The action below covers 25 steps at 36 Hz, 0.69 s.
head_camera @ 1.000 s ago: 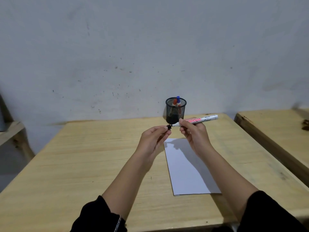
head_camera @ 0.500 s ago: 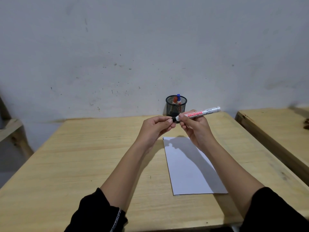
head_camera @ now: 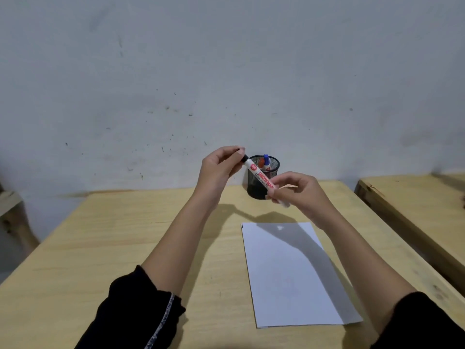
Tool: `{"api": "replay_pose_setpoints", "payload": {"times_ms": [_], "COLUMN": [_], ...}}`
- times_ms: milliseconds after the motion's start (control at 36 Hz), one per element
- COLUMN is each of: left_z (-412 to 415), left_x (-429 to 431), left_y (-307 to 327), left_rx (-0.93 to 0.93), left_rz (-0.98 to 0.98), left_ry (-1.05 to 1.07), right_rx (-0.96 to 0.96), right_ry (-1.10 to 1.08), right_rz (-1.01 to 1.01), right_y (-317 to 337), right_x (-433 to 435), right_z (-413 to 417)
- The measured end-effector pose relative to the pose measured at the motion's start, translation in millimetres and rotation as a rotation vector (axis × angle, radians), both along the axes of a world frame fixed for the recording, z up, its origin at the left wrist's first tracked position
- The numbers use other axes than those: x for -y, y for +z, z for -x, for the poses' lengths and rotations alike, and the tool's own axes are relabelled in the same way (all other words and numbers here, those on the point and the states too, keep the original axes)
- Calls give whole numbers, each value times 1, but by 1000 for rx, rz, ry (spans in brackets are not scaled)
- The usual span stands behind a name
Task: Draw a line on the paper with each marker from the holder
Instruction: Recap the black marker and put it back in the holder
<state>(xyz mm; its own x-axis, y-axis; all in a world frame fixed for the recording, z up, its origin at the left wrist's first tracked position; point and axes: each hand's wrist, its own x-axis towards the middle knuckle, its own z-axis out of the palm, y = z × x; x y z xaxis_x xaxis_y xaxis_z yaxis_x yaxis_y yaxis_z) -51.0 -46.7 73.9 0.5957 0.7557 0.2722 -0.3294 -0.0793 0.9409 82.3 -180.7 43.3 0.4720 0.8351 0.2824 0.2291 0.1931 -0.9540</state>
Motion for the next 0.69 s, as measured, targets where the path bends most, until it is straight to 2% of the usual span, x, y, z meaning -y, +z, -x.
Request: {"api": "replay_pose_setpoints", "payload": {"times_ms": [111,167,278,444,583,694], "left_z": [-11,-12,-21,-42,-71,-91], "left_x": [9,8,-9,-26,-35,-34], "left_y": [7,7,-7,-59,-88,-103], "left_rx": [-85,-130,-292,-552,-502,-378], "left_rz": [-163,-259,-391,-396,-353,-220], "left_ry": [15,3,22,70,77,107], "right_rx": [229,271,246,178,192,337], "right_ry": [-39,-92,-281,-485,-473,-384], "right_rz": [90,79,-34,-185,-167,29], "right_y": [-6,-9,-10,-3,-6,-16], "right_x": [-6,-8,-19,-42,-68,-81], "right_z": [5,4,-17,-43,-59,-68]}}
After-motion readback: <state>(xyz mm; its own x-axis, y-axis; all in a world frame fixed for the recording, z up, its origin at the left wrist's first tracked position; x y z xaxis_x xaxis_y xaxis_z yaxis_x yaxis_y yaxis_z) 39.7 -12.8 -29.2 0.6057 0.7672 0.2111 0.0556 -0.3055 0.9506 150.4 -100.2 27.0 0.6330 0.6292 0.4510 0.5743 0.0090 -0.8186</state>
